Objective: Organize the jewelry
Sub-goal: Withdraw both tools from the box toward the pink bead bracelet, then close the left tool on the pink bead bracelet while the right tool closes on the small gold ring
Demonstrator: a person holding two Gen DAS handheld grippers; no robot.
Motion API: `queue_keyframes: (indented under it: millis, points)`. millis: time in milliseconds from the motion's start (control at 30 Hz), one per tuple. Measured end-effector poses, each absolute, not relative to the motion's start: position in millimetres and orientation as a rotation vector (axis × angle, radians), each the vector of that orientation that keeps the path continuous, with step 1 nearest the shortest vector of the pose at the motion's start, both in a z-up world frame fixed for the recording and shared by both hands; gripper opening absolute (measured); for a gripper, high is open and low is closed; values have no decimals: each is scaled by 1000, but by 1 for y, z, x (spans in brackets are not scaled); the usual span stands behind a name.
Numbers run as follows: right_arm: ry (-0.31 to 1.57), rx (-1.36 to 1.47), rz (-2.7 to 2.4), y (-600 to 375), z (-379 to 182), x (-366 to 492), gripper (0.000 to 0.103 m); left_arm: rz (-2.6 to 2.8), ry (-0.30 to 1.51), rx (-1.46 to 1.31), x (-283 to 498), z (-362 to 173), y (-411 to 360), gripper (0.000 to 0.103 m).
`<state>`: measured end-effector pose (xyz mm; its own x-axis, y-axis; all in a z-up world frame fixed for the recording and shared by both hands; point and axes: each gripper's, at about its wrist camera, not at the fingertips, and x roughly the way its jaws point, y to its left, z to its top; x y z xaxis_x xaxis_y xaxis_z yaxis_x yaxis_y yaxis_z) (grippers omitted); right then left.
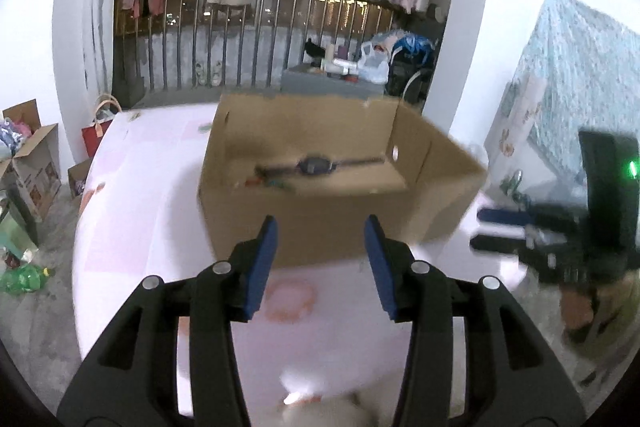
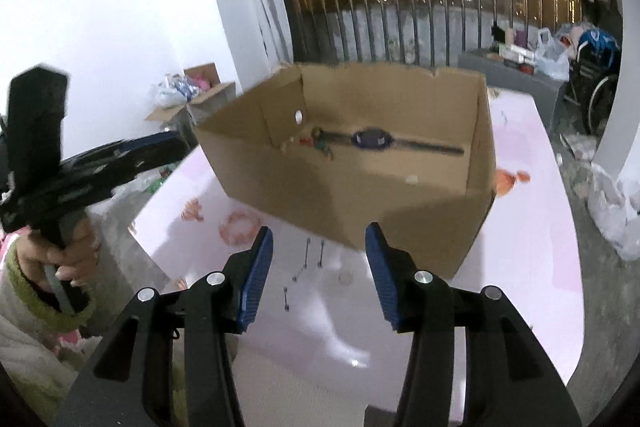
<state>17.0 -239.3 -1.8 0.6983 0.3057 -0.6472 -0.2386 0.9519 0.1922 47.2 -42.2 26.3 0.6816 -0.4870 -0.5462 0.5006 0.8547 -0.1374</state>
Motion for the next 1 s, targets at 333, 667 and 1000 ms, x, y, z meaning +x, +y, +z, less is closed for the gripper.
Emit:
queue_keyframes:
  millis: [333,667,1000]
  points:
    - [810,152,308,-240,-33,21,47,-527,705,98,40,-19,-43,44]
    - [838,169,291,-244,-46,27,47,-494,806,210,80,-52,-79,42]
    - [835,108,271,-236,-54,33,47,-476,868,234,96,-68,-82,9]
